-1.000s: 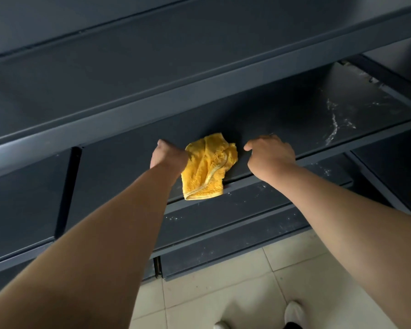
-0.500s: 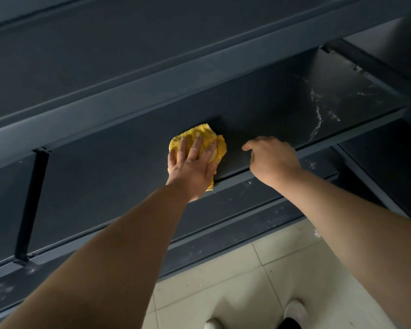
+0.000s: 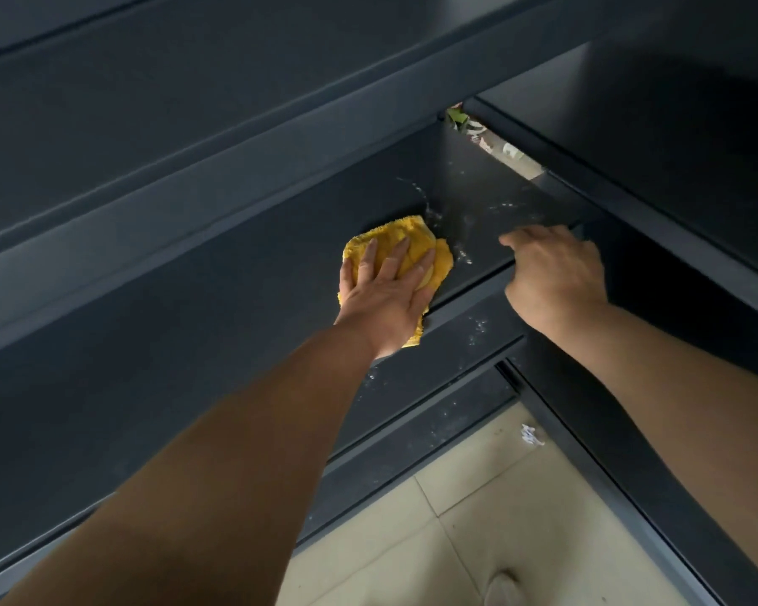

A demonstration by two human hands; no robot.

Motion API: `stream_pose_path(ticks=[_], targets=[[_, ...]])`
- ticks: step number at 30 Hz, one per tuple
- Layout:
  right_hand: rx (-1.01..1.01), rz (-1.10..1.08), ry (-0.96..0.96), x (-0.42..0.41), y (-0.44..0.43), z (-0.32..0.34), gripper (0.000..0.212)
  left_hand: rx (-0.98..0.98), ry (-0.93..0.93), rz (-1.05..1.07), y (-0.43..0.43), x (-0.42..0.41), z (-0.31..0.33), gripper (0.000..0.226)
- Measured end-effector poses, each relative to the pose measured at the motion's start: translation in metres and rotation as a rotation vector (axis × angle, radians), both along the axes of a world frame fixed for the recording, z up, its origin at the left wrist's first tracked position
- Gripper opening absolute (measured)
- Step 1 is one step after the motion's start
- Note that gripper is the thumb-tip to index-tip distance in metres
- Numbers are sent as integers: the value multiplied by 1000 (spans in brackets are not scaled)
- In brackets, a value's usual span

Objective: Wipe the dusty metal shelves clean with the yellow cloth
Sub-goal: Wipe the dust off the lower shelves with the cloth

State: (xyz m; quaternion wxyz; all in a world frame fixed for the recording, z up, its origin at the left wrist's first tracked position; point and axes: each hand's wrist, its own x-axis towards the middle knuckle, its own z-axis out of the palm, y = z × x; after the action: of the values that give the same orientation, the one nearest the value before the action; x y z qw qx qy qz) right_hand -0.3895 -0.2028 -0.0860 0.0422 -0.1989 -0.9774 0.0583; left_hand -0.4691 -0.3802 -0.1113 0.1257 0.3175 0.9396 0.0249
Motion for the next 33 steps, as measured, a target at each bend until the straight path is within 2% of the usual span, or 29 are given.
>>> stream_pose_path(ticks=[17,21,28,33], targets=[[-32,-99,-38,26,104,2,49,57,6,-180,173,-13,0,49],[-56,-56,-6,22,104,2,47,132,17,-113,179,-20,-1,48],[-132,37,-4,-3,87,-3,54,149,85,66,155,-56,-7,49],[-135,56,19,-25,80,-9,51,163,104,77,151,-83,-13,48]])
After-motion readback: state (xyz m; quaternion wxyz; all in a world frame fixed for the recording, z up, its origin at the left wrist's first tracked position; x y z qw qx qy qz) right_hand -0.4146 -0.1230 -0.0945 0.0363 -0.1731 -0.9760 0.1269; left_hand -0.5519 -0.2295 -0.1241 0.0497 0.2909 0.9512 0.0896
